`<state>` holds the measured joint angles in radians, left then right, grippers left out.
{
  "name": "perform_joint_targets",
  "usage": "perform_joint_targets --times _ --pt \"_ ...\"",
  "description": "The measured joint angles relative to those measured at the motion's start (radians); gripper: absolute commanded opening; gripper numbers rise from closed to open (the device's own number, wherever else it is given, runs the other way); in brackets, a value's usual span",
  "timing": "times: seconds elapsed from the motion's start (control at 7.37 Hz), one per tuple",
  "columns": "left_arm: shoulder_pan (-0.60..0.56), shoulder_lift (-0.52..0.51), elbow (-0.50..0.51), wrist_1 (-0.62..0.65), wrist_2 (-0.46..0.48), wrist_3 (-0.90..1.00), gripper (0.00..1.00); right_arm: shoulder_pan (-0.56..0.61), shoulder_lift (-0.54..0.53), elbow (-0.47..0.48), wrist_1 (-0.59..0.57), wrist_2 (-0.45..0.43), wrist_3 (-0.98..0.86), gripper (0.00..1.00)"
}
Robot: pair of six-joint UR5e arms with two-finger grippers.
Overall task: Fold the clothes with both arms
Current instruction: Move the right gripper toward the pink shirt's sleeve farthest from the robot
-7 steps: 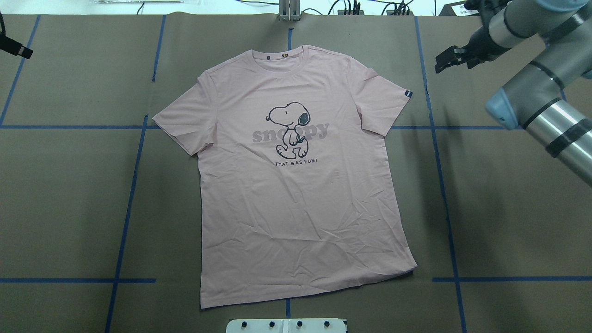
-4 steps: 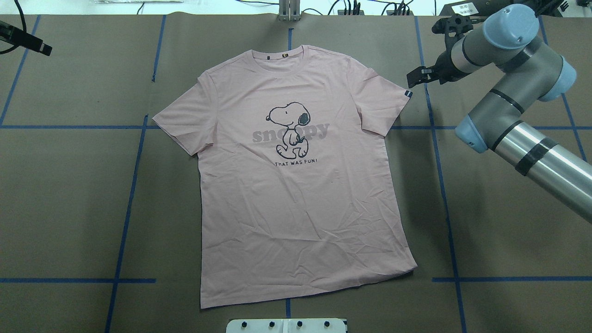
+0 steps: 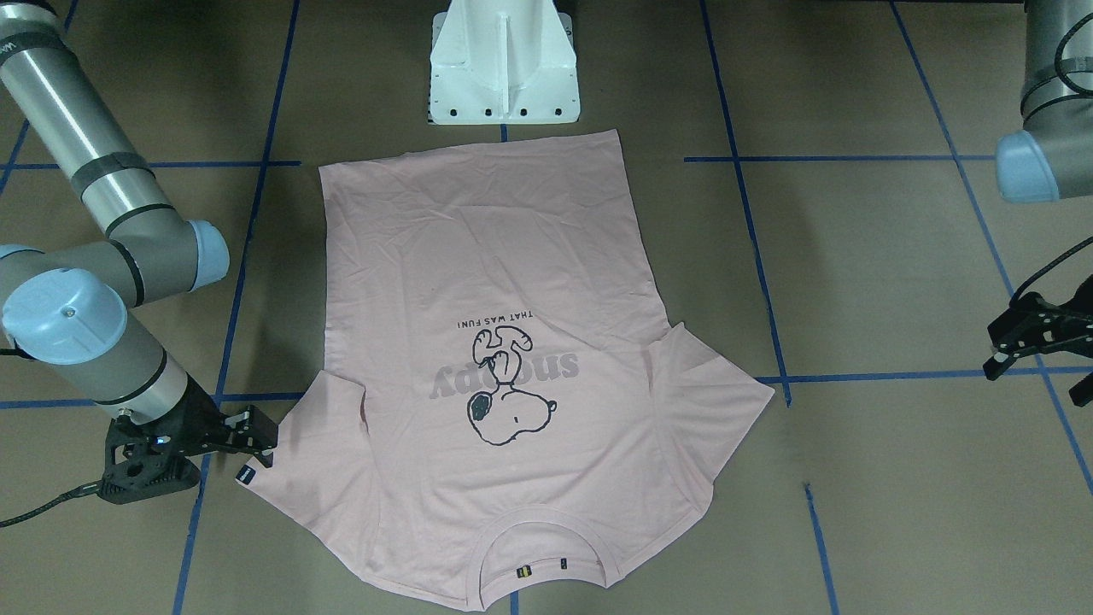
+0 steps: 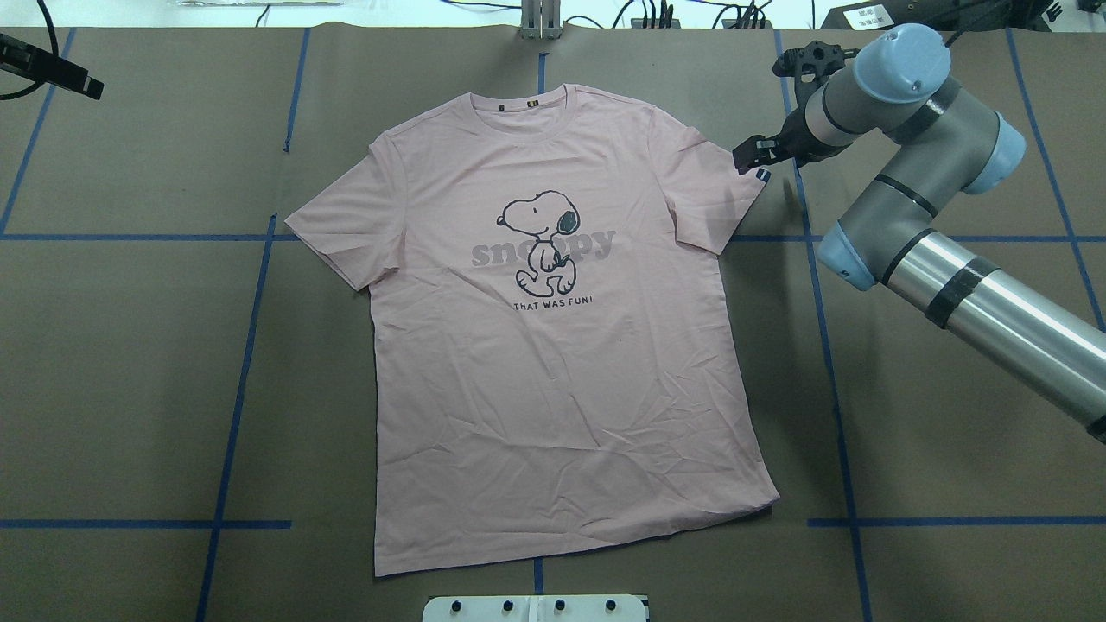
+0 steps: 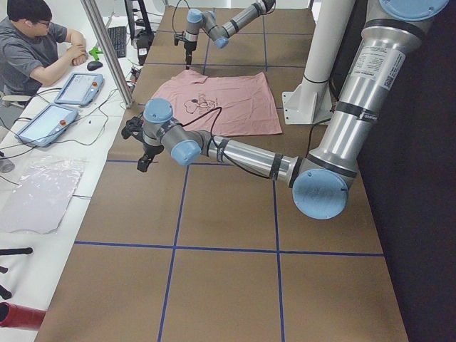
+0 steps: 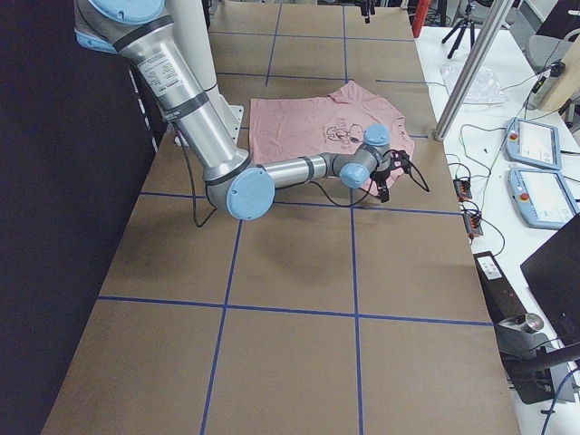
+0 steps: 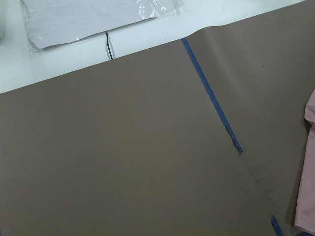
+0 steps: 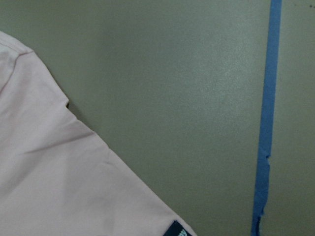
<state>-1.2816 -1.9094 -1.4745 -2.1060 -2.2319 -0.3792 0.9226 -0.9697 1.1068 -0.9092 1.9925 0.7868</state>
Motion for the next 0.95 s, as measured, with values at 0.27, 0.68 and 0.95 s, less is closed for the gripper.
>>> perform_joint_targets --times 0.27,0.68,0.95 --pt "0.001 0.0 0.003 -0.001 0.001 0.001 1.0 -0.004 -0.003 -0.008 -0.003 -0.019 -0.003 0.88" --pt "0.001 0.005 0.004 -0.002 0.001 0.004 1.0 -0.011 -0.003 -0.01 -0.005 -0.029 -0.006 0.83" --pt "0.001 0.007 0.002 -0.002 0.001 0.005 1.0 -0.016 -0.001 -0.01 -0.006 -0.032 -0.006 0.66"
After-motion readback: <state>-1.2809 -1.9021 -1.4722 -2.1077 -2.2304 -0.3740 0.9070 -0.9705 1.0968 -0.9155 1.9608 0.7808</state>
